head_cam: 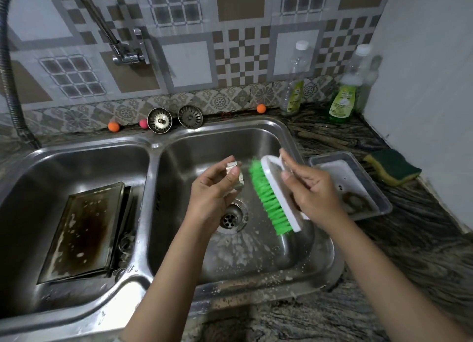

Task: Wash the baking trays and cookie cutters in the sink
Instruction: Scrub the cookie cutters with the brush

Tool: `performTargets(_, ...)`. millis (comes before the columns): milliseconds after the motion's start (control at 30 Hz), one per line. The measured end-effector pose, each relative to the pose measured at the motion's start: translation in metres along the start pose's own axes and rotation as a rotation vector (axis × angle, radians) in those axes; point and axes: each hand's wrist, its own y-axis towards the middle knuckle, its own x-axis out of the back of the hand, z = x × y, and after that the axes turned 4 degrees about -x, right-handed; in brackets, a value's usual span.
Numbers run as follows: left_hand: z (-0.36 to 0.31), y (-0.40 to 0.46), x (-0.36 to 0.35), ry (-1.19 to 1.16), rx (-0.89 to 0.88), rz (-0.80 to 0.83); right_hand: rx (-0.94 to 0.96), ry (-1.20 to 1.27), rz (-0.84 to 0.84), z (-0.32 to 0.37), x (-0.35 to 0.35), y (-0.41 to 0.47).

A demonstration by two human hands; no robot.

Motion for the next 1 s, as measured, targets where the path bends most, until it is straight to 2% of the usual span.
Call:
performTargets(133, 0.009, 0.0, -0.011, -0.04, 0.044, 0.066, 0.006, 0.027, -0.067, 0.003, -0.005, 0.003)
performTargets(200, 0.009, 0.002, -0.011, -0.066, 0.064, 0.031, 0.009, -0.035, -0.048, -0.004, -0.008, -0.004)
performTargets(367, 0.013, 0.004, -0.004, 0.081, 0.09, 0.006, -0.014, -0.098, 0.004, -0.01, 0.014, -0.016)
performTargets(567, 0.026, -0.003, -0.014, 0.245, 0.112, 0.049, -0.057, -0.336, -0.256, 0.002, 0.071, 0.006)
performTargets(700, 0.038, -0.008, -0.013, 0.277, 0.177, 0.047, -0.082, -0.462, -0.333, 0.002, 0.095, 0.015)
performTargets(900, 0.049, -0.019, -0.006, 0.32, 0.207, 0.008, -0.119, -0.448, -0.253, 0.0, 0.079, 0.011)
performTargets(1000, 0.045, -0.025, 0.003, 0.332, 0.154, -0.047, -0.098, -0.429, -0.2, 0.001, 0.052, 0.009)
